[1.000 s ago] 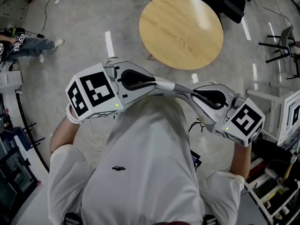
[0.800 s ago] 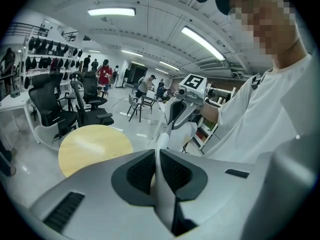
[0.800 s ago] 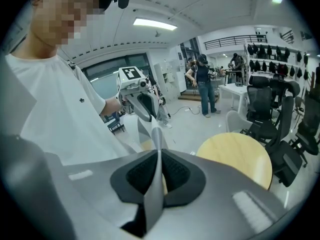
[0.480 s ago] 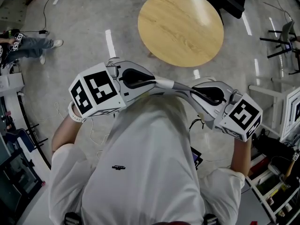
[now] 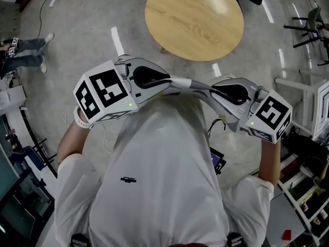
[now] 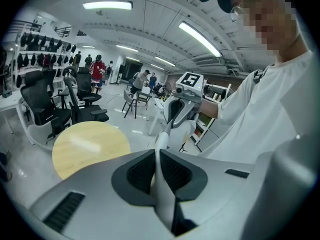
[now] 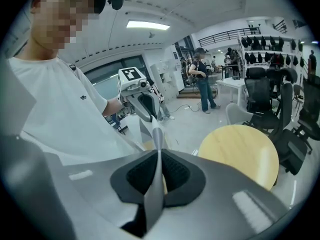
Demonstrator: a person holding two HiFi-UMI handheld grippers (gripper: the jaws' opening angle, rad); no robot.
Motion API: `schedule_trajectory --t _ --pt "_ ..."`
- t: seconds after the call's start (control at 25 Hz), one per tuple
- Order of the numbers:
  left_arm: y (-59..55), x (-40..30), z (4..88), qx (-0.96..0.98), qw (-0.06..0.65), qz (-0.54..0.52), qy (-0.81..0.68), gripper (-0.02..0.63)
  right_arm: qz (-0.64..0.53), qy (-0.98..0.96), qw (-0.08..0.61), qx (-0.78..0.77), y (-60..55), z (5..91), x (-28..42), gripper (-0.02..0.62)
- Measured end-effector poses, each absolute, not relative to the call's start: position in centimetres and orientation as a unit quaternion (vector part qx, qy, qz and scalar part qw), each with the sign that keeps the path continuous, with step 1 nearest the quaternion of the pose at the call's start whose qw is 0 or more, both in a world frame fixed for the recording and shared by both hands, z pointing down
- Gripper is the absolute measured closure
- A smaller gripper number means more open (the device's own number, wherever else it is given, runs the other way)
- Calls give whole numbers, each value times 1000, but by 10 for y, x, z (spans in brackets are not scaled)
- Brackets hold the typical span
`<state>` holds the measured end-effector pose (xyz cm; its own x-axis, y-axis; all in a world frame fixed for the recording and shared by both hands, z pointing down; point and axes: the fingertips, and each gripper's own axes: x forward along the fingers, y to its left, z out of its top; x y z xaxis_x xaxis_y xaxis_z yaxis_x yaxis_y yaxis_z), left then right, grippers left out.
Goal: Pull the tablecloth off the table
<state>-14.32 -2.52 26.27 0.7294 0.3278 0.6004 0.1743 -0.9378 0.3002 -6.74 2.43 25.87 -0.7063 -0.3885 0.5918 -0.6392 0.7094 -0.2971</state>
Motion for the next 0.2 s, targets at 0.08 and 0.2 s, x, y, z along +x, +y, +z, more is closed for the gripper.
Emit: schedule_trajectory --t 0.08,0.2 --pt "-27 -142 262 924 107 339 139 571 243 -891 250 291 22 258 -66 565" --pt "-33 -142 261 926 98 337 140 571 229 -895 246 295 15 256 -66 565"
